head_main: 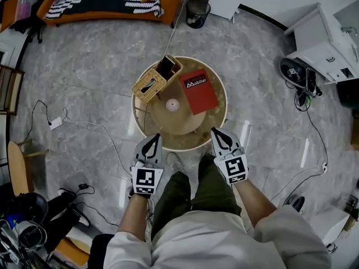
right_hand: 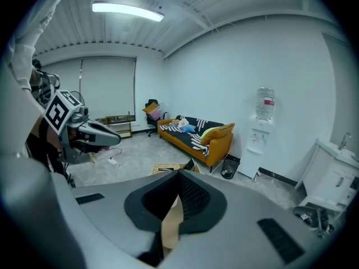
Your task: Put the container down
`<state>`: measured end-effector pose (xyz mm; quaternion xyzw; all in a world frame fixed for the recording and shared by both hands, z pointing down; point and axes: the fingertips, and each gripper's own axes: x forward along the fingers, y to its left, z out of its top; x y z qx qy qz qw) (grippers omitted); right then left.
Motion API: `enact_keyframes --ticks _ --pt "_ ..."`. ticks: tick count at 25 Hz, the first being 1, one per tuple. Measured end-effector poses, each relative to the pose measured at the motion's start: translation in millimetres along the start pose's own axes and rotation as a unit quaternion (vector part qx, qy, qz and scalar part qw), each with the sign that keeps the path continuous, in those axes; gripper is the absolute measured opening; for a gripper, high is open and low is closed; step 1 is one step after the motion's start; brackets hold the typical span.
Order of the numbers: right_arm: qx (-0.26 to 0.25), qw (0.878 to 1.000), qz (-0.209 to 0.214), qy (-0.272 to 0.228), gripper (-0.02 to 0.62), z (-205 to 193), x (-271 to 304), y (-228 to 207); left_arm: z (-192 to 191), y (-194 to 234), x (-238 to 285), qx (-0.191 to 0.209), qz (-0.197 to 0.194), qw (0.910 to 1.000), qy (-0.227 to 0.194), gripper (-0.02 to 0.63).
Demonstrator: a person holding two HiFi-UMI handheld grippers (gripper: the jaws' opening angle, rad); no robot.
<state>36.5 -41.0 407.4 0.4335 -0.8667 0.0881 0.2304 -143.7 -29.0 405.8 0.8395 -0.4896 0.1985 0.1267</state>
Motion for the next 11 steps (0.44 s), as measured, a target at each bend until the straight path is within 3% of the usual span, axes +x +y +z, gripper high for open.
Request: enact_keyframes --ticks 11 --pt "0.000 1.000 -0.005 -0.006 0.021 3.2 -11.0 4.3 1.8 -5.6 -2.6 0.006 -0.001 1.0000 0.000 0.006"
